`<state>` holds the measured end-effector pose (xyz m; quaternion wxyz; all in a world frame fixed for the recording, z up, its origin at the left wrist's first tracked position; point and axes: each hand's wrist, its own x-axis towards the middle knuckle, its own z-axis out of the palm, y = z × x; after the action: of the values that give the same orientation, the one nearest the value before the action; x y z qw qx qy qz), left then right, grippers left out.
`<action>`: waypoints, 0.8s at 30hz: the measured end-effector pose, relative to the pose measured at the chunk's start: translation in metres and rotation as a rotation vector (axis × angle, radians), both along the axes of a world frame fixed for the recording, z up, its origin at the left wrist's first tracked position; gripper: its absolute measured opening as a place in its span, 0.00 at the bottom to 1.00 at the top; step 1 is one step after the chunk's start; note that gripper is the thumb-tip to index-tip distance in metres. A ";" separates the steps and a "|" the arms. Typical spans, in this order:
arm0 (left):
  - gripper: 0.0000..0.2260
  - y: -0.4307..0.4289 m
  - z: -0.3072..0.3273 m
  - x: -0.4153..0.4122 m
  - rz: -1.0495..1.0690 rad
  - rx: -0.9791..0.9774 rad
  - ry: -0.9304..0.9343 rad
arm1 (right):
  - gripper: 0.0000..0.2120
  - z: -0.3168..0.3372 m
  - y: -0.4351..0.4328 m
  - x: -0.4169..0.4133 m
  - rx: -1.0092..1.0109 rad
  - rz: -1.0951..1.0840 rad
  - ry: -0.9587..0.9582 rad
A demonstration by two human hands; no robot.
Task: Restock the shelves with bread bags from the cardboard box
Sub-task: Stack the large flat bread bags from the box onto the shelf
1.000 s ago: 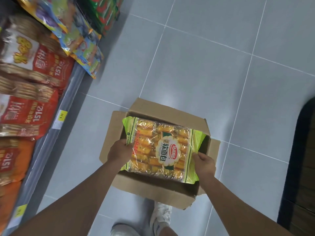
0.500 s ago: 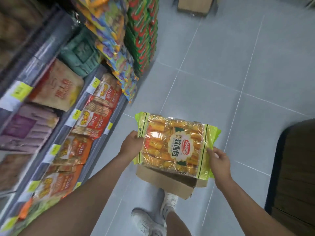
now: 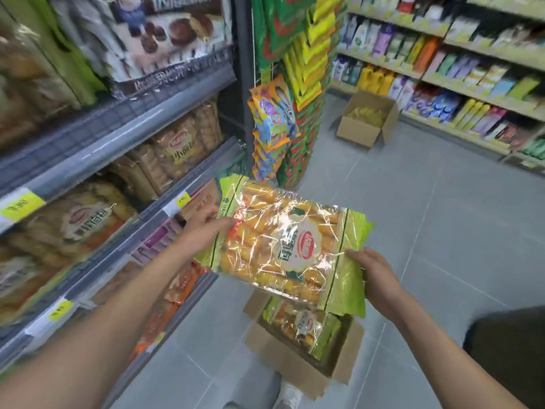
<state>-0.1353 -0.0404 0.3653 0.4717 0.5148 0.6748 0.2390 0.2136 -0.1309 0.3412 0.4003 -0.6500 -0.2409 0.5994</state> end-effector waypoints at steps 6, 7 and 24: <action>0.17 -0.036 0.081 -0.059 0.010 0.100 -0.109 | 0.13 0.122 0.009 -0.042 0.177 0.079 0.055; 0.18 -0.043 0.090 -0.069 0.011 0.124 -0.109 | 0.11 0.137 0.010 -0.049 0.182 0.079 0.089; 0.29 -0.121 0.143 -0.117 0.237 0.321 0.052 | 0.18 0.273 0.015 -0.208 0.583 0.466 -0.345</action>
<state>-0.2519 -0.1618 0.5085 0.3343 0.5064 0.6960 0.3840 0.0053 -0.1164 0.6138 0.3748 -0.5283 -0.6051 0.4629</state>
